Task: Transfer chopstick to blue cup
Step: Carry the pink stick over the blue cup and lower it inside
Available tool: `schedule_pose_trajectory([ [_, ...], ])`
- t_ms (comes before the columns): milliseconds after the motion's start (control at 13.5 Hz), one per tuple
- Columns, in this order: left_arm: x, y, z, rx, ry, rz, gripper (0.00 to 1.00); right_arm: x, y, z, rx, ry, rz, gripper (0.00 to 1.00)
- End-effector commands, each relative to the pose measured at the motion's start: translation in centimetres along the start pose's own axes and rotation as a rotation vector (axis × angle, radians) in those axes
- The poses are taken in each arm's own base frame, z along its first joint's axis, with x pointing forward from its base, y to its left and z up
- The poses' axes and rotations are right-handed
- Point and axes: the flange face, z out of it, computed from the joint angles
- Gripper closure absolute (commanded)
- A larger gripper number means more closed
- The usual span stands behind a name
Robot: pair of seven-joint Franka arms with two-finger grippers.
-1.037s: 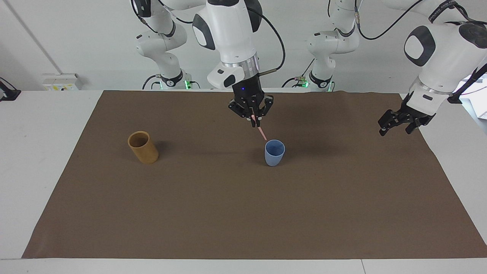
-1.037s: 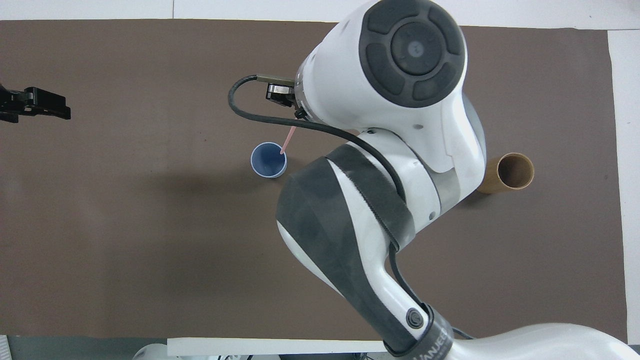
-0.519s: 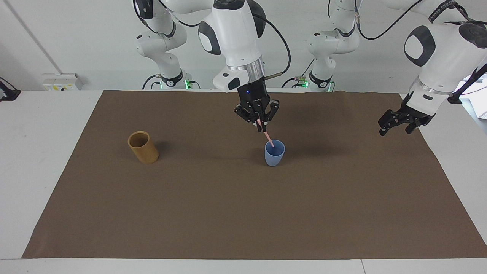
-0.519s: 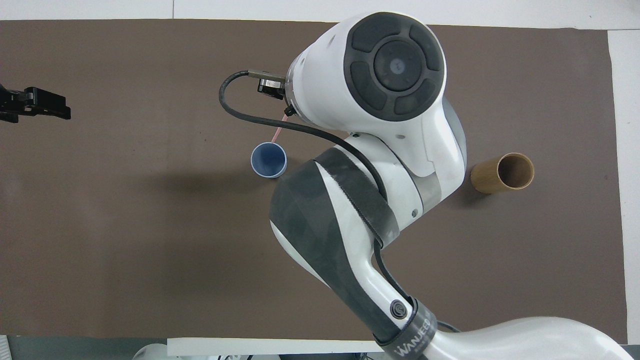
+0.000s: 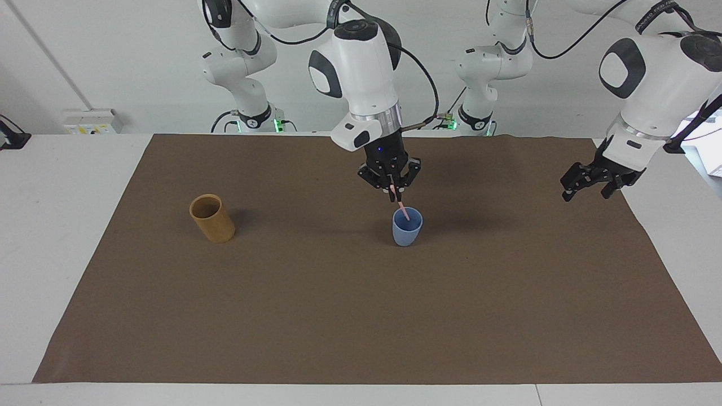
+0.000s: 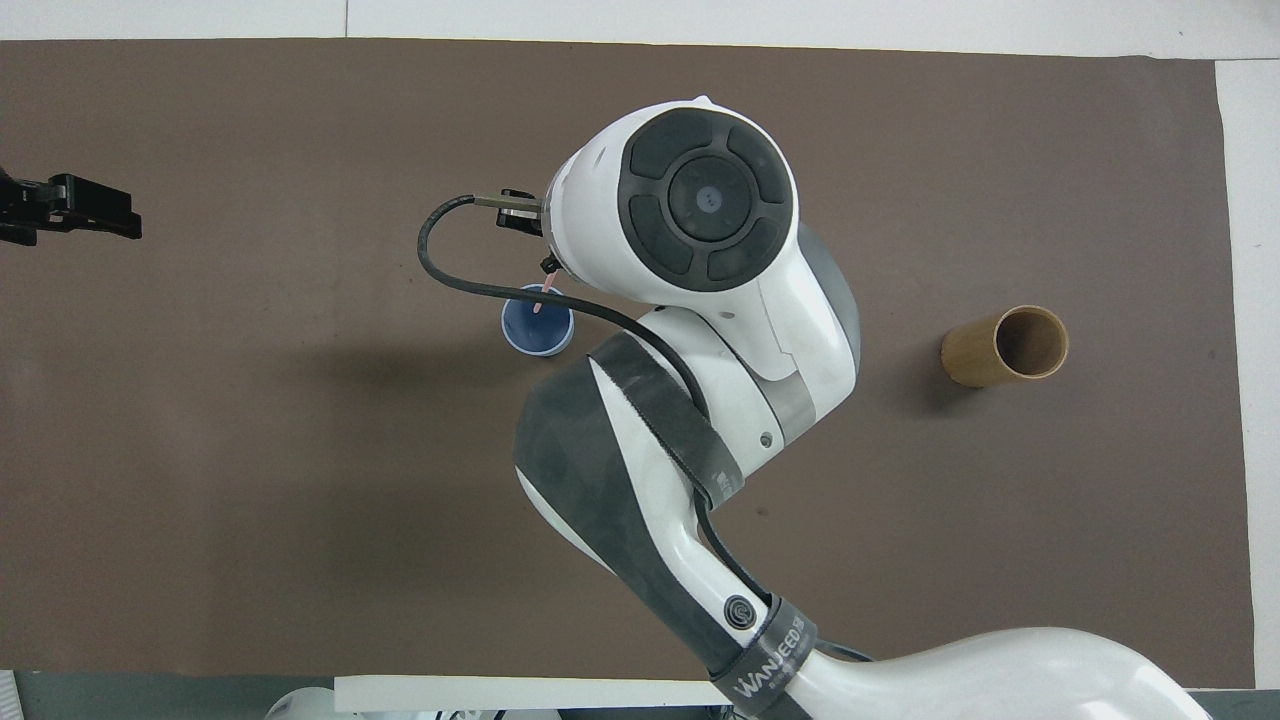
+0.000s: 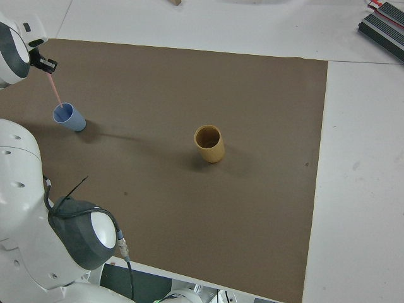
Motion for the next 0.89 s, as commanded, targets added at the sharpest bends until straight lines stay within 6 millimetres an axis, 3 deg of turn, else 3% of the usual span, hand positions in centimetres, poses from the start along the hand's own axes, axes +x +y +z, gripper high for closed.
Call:
schedule_pose_trajectory([
  [0,0.1,0.0,-0.3,0.017,-0.009,0.006,0.01,-0.7,0.7,0.1,0.003,0.021,0.002,1.00],
  [444,0.1,0.0,-0.3,0.017,-0.009,0.004,0.01,-1.6,1.3,1.0,0.009,0.028,0.000,0.99],
  [667,0.1,0.0,-0.3,0.017,-0.009,0.006,0.01,-3.1,-0.1,2.0,0.019,0.022,-0.022,0.99],
  [815,0.1,0.0,-0.3,0.017,-0.008,0.006,0.01,-3.0,0.1,2.3,0.016,0.020,-0.022,0.99],
])
